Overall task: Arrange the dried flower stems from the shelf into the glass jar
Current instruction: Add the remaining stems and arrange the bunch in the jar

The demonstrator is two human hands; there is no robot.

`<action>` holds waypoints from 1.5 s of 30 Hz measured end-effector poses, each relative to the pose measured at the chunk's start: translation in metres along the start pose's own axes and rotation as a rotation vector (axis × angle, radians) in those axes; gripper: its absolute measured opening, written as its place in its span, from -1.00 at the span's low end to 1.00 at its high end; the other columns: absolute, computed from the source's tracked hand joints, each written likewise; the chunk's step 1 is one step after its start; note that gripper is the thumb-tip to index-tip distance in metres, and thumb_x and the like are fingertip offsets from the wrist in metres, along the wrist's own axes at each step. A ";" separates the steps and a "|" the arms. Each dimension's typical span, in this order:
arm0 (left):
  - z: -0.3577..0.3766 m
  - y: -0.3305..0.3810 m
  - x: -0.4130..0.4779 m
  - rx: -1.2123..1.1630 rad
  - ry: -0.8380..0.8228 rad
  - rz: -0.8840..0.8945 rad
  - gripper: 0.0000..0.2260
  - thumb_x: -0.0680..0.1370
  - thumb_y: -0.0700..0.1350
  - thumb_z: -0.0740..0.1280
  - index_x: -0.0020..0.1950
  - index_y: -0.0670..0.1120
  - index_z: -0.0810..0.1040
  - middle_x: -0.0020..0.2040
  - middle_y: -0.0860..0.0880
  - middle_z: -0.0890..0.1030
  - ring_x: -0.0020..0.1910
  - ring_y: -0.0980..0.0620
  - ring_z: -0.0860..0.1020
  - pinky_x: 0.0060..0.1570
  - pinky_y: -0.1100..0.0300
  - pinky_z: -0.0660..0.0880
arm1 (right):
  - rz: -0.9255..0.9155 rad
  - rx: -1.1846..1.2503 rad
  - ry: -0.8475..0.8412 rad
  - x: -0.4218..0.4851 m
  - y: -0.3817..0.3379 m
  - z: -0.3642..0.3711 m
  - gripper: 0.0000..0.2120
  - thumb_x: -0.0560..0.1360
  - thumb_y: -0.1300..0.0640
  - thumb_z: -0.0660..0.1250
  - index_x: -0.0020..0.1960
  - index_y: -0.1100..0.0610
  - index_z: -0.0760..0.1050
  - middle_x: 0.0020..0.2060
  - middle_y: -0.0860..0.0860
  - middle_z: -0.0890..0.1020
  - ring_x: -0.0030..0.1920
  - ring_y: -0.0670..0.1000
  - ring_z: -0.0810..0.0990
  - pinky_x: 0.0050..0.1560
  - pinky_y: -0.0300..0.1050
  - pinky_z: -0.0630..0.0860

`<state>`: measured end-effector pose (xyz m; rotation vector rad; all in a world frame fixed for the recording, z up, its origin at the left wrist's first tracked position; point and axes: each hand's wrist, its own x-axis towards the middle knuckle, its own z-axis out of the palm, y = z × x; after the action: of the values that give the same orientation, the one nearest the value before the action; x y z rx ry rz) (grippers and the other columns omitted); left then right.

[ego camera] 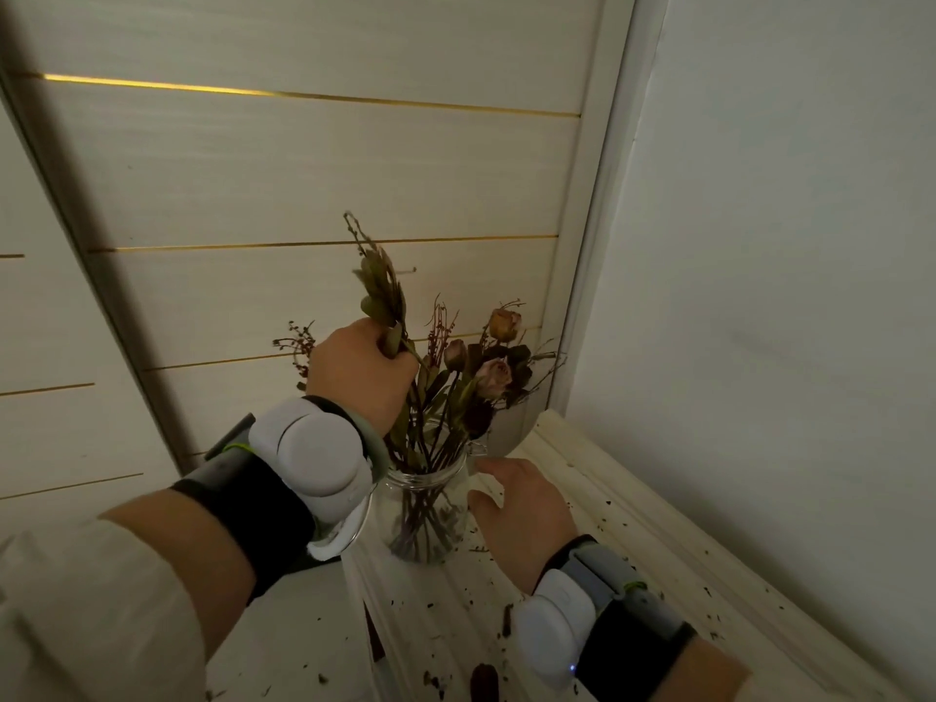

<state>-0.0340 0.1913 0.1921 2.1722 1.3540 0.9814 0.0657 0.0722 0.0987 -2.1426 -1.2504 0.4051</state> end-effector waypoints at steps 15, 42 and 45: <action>0.034 -0.017 -0.004 0.193 -0.205 0.001 -0.87 0.52 -0.11 0.25 -0.08 -0.14 0.53 -0.20 -0.06 0.52 -0.18 -0.03 0.47 -0.15 0.19 0.39 | 0.049 0.023 0.009 0.009 -0.003 -0.002 -0.63 0.58 0.07 0.17 0.38 0.00 0.35 0.36 -0.04 0.40 0.32 -0.05 0.40 0.22 -0.33 0.26; 0.067 -0.034 -0.003 0.513 -0.436 0.099 -0.77 0.58 -0.11 0.18 0.02 -0.19 0.59 0.05 -0.15 0.60 0.04 -0.11 0.57 -0.08 0.18 0.47 | 0.187 0.298 -0.005 0.029 0.015 0.000 -0.50 0.48 0.02 0.34 0.38 0.03 0.33 0.34 0.00 0.44 0.34 0.03 0.41 0.30 -0.10 0.36; 0.060 -0.032 -0.003 0.523 -0.454 0.124 -0.73 0.58 -0.04 0.19 0.05 -0.18 0.59 0.00 -0.12 0.61 0.02 -0.09 0.56 -0.08 0.21 0.44 | 0.190 0.340 -0.042 0.028 0.012 -0.005 -0.49 0.46 0.03 0.37 0.37 0.05 0.34 0.33 0.00 0.45 0.34 0.03 0.41 0.21 -0.17 0.34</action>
<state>-0.0100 0.2047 0.1296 2.6636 1.3593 0.1336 0.0905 0.0901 0.0955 -1.9710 -0.9242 0.6937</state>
